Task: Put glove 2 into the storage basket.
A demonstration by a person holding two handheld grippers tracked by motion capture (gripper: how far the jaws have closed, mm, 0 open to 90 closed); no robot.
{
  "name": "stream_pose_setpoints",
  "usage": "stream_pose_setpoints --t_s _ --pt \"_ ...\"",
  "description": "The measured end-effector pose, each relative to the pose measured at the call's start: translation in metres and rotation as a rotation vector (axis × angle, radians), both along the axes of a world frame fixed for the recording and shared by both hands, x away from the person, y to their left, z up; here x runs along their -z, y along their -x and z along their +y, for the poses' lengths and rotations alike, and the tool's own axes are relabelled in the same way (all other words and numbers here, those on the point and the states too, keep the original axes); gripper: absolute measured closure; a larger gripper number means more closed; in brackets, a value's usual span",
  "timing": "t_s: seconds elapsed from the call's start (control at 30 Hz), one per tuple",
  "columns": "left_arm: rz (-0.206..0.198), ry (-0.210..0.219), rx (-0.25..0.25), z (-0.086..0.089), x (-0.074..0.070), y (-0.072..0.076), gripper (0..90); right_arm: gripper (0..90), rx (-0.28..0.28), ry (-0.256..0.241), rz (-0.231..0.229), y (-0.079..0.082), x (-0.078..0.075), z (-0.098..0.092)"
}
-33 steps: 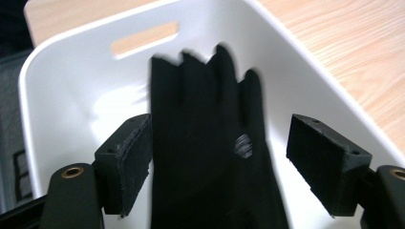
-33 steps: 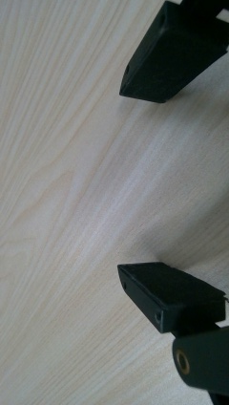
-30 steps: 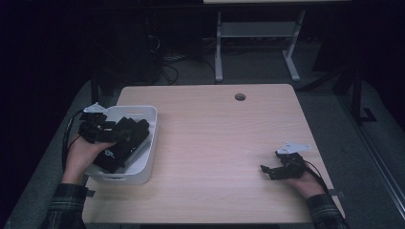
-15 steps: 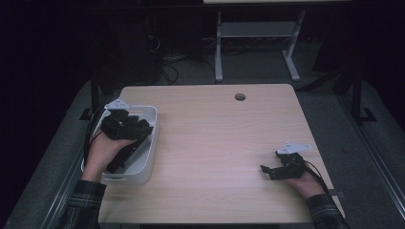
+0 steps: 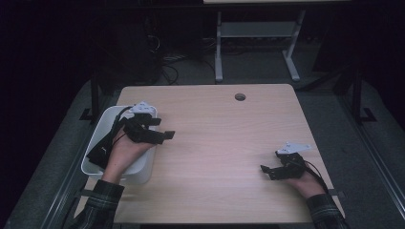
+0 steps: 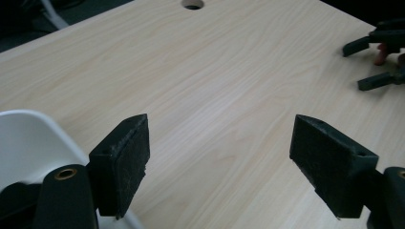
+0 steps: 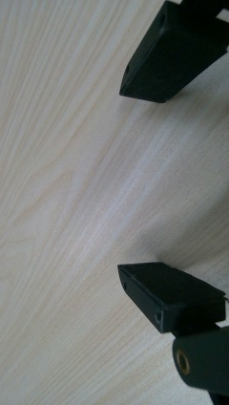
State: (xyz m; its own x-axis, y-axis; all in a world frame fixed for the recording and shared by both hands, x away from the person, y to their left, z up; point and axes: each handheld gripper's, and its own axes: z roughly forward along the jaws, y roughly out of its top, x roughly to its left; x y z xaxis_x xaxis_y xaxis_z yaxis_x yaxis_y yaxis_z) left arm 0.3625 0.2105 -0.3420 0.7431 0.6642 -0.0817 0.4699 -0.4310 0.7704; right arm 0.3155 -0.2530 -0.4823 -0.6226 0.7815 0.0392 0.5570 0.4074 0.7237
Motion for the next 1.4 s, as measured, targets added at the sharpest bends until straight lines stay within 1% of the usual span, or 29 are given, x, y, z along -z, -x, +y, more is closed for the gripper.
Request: stream_pose_setpoints --t_s 0.1,0.13,0.2,0.27,0.4,0.5,0.77,0.97,1.03,1.07,1.13,1.17,1.2,1.23,1.27,1.4 --pt "0.005 0.007 0.018 -0.010 0.005 0.001 20.4 13.5 -0.001 0.000 0.000 0.000 0.000 0.000" --pt "0.008 0.017 0.022 -0.014 0.007 0.002 20.4 13.5 -0.001 0.000 0.000 0.000 0.000 0.000" --pt "0.006 0.019 0.045 -0.020 0.009 0.002 20.3 13.5 0.000 0.000 0.000 0.000 0.000 0.000" --pt "0.009 0.033 0.050 -0.027 0.013 0.004 20.4 13.5 0.000 0.000 0.001 0.000 0.000 0.000" --pt "0.013 0.031 0.074 -0.039 0.020 0.007 20.4 13.5 0.000 0.000 0.001 0.000 0.000 0.000" --pt "0.020 0.038 0.086 -0.046 0.026 0.010 20.3 13.5 0.001 0.000 0.004 0.000 0.000 0.000" --pt "0.033 0.029 0.123 -0.065 0.046 0.018 20.4 13.5 0.002 -0.002 0.006 0.000 0.000 0.000" --pt "0.041 0.017 0.146 -0.074 0.061 0.024 20.4 13.5 0.002 -0.001 0.006 0.000 0.000 0.000" --pt "0.042 0.027 0.148 -0.077 0.066 0.026 20.4 13.5 0.002 -0.001 0.006 0.000 0.000 0.000" --pt "0.036 0.023 0.154 -0.078 0.069 0.027 20.4 13.5 0.002 -0.001 0.006 0.001 0.000 0.000" --pt "0.043 0.019 0.159 -0.081 0.075 0.029 20.5 13.5 0.002 -0.001 0.006 0.001 0.000 0.000" --pt "0.044 0.007 0.169 -0.083 0.078 0.030 20.5 13.5 0.002 -0.001 0.006 0.001 0.000 0.000" --pt "0.046 0.007 0.167 -0.085 0.080 0.031 20.4 13.5 0.001 -0.001 0.006 0.001 0.000 0.000" --pt "0.044 -0.007 0.178 -0.086 0.082 0.032 20.4 13.5 0.001 -0.001 0.005 0.001 0.000 0.000" --pt "0.052 0.000 0.175 -0.088 0.085 0.033 20.4 13.5 0.001 -0.001 0.006 0.001 0.000 0.000" --pt "0.057 -0.007 0.185 -0.092 0.093 0.036 20.4 13.5 -0.002 0.002 0.004 0.001 0.000 0.000"
